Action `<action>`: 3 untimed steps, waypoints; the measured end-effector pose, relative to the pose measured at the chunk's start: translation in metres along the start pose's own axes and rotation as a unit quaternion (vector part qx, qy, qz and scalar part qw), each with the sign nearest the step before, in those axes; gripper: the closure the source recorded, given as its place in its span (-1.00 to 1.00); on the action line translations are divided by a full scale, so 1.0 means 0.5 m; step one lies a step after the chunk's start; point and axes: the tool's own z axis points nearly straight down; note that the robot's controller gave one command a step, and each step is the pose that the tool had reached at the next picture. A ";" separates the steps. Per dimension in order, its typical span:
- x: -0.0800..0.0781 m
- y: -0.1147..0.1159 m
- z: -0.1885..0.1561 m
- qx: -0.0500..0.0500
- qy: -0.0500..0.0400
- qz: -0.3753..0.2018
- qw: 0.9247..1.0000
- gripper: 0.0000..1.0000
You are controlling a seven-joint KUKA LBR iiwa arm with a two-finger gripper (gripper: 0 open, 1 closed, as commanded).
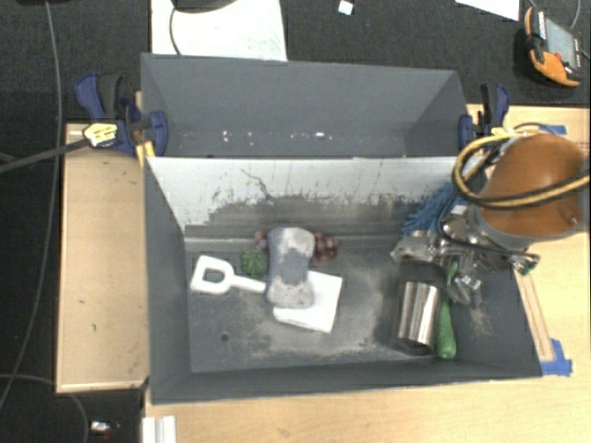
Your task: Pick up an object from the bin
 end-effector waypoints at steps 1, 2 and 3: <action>0.002 0.003 0.006 -0.002 0.001 0.001 1.000 1.00; 0.002 0.003 0.006 -0.002 0.001 0.001 1.000 1.00; 0.011 0.012 -0.032 -0.002 0.000 -0.014 1.000 1.00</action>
Offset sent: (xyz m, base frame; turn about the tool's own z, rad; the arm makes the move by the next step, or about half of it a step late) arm 0.0000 0.0000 0.0000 0.0000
